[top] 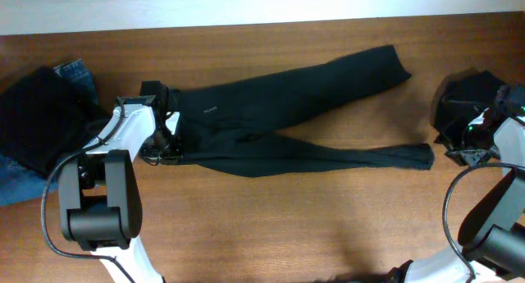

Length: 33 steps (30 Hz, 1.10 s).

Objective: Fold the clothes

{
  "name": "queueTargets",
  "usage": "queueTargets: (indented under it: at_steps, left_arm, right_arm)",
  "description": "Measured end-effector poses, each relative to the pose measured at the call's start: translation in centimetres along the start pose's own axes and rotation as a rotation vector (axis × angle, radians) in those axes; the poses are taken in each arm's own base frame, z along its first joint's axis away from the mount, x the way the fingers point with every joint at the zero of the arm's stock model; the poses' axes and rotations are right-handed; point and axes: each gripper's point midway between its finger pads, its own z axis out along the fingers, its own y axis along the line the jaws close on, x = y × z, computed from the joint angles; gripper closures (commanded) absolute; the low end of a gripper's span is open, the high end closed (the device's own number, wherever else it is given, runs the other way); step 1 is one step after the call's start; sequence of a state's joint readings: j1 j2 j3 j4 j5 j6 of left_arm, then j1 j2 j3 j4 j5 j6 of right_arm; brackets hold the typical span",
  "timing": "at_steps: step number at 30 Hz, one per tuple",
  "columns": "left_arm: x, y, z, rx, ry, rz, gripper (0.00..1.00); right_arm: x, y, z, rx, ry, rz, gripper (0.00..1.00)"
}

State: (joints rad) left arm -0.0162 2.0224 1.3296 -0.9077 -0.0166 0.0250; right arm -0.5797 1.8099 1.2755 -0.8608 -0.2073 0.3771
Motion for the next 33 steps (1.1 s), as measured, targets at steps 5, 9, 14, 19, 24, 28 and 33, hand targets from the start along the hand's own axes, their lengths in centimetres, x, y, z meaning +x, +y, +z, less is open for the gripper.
queueTargets:
  at_steps: [5, 9, 14, 19, 24, 28, 33]
  left_arm:
    - [0.0, 0.0, 0.0, 0.000, 0.000, 0.000, 0.81]
    - [0.0, 0.0, 0.0, 0.000, 0.000, 0.000, 0.81]
    - [0.0, 0.0, 0.0, 0.000, 0.000, 0.000, 0.81]
    - [0.0, 0.0, 0.0, 0.000, 0.000, 0.000, 0.81]
    - [0.0, 0.0, 0.0, 0.000, 0.000, 0.000, 0.81]
    - [0.0, 0.0, 0.0, 0.000, 0.000, 0.000, 0.81]
    - [0.0, 0.0, 0.0, 0.000, 0.000, 0.000, 0.80]
  right_arm:
    - [1.4, -1.2, 1.7, 0.048, 0.087, 0.025, 0.52]
    - [3.4, -2.2, 2.0, 0.091, 0.175, -0.003, 0.51]
    - [5.0, -3.2, 1.6, 0.128, 0.246, -0.047, 0.54]
    - [6.4, -4.0, 1.5, 0.155, 0.299, -0.087, 0.65]
    - [7.2, -4.2, 1.4, 0.160, 0.332, -0.127, 0.65]
    - [5.7, -3.6, 2.7, 0.145, 0.252, -0.177, 0.63]
    - [5.5, -1.7, 4.5, 0.118, 0.193, -0.350, 0.57]
